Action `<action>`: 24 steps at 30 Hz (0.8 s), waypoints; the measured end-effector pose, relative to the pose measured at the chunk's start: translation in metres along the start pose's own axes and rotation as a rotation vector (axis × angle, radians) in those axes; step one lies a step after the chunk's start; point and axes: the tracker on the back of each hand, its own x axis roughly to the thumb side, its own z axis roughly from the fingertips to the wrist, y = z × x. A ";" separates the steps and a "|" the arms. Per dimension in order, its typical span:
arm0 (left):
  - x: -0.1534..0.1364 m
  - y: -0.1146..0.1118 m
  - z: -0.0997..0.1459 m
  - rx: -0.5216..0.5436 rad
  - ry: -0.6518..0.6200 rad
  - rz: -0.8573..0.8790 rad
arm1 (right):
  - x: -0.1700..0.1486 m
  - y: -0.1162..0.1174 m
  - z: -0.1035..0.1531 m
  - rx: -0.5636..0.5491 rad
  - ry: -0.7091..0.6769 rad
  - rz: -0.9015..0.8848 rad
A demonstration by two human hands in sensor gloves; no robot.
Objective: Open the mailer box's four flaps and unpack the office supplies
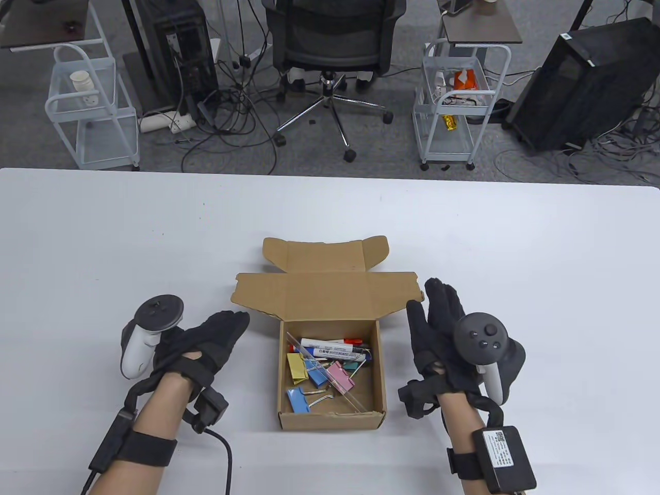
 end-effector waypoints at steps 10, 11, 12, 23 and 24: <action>-0.002 -0.046 -0.020 -0.081 -0.076 0.018 | 0.004 0.001 0.029 -0.033 -0.114 0.044; -0.005 -0.049 -0.023 -0.086 -0.104 0.044 | 0.004 0.003 0.030 -0.029 -0.109 0.040; -0.007 -0.051 -0.024 -0.090 -0.110 0.057 | 0.003 0.004 0.030 -0.025 -0.109 0.039; -0.018 -0.069 -0.031 -0.092 -0.209 0.139 | 0.006 0.009 0.038 -0.032 -0.135 0.053; -0.019 -0.069 -0.031 -0.089 -0.208 0.145 | 0.005 0.009 0.039 -0.030 -0.132 0.053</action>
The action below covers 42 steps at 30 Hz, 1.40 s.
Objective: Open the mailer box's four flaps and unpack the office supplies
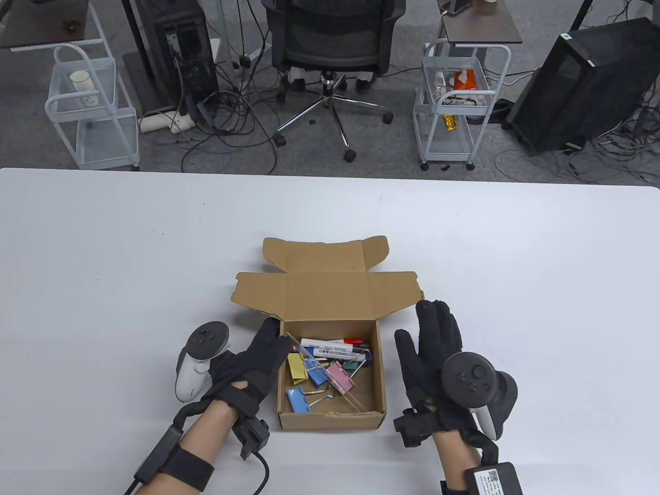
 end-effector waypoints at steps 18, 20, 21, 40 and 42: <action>-0.005 -0.004 -0.005 -0.042 -0.041 -0.013 | 0.011 0.003 0.002 -0.008 -0.066 0.068; -0.005 -0.004 -0.005 -0.043 -0.041 -0.010 | 0.021 0.002 0.001 -0.011 -0.110 0.100; -0.005 -0.005 -0.005 -0.046 -0.040 -0.009 | 0.028 0.001 0.001 -0.007 -0.136 0.121; -0.006 -0.005 -0.006 -0.053 -0.044 -0.015 | 0.150 0.073 -0.036 0.592 -0.161 0.651; -0.006 -0.004 -0.007 -0.057 -0.045 -0.015 | 0.148 0.085 -0.037 0.632 -0.139 0.677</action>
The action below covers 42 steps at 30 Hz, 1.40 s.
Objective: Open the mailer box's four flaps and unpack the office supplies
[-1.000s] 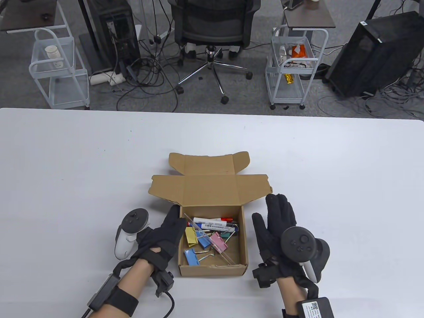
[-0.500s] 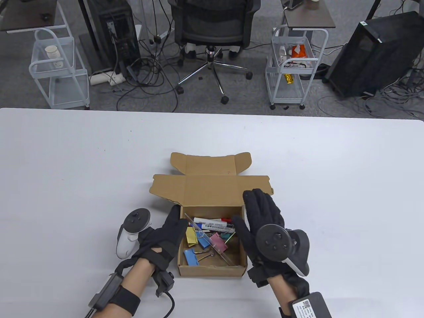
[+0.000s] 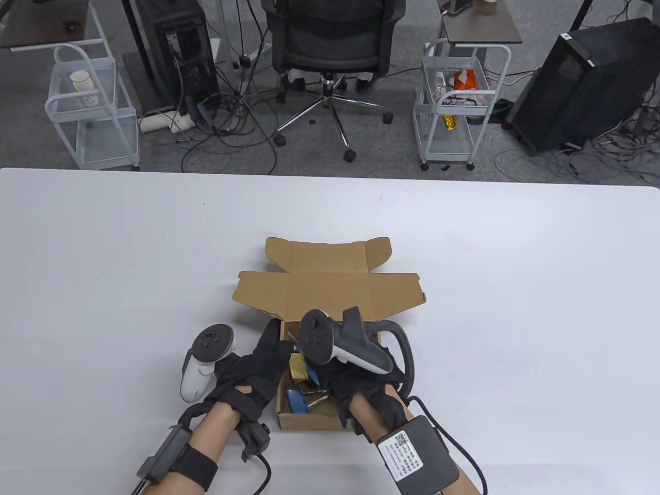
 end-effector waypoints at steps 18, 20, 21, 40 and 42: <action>0.000 0.002 -0.001 0.008 -0.005 -0.015 | 0.014 0.044 -0.045 0.239 0.094 0.108; 0.000 0.002 -0.001 0.009 -0.005 -0.015 | 0.014 0.046 -0.048 0.230 0.105 0.120; -0.001 0.002 -0.001 0.011 -0.006 -0.013 | 0.014 0.049 -0.049 0.227 0.113 0.122; 0.003 0.002 0.000 0.022 0.017 -0.057 | 0.016 0.007 -0.018 0.049 0.040 0.135; 0.002 0.002 0.000 0.022 0.019 -0.055 | 0.012 -0.007 -0.012 0.039 0.028 0.090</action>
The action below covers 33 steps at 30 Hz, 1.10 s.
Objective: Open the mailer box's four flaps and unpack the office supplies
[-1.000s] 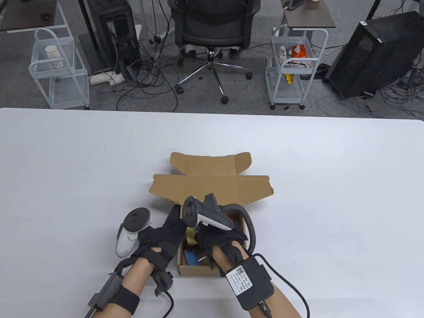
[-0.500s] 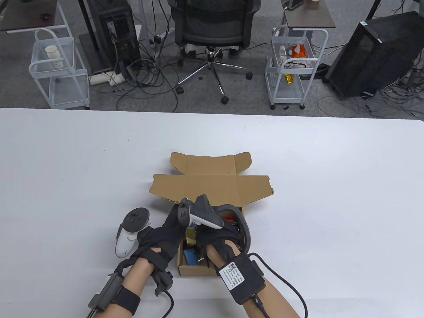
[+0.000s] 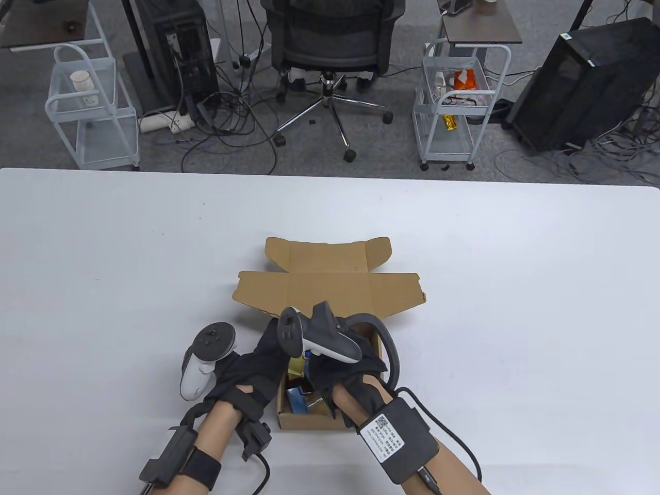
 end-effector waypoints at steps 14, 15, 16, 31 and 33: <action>-0.002 0.000 0.001 0.010 0.001 0.019 | -0.069 -0.068 0.038 -0.141 0.037 -0.071; -0.002 0.000 0.002 0.011 0.001 0.020 | -0.078 -0.070 0.040 -0.154 0.048 -0.061; -0.002 0.000 0.002 0.012 0.001 0.021 | -0.086 -0.071 0.041 -0.165 0.062 -0.051; -0.003 0.000 0.002 0.010 0.006 0.027 | -0.227 -0.043 0.025 -0.257 0.258 0.009; -0.003 0.000 0.002 0.010 0.005 0.031 | -0.242 -0.033 0.020 -0.263 0.282 0.019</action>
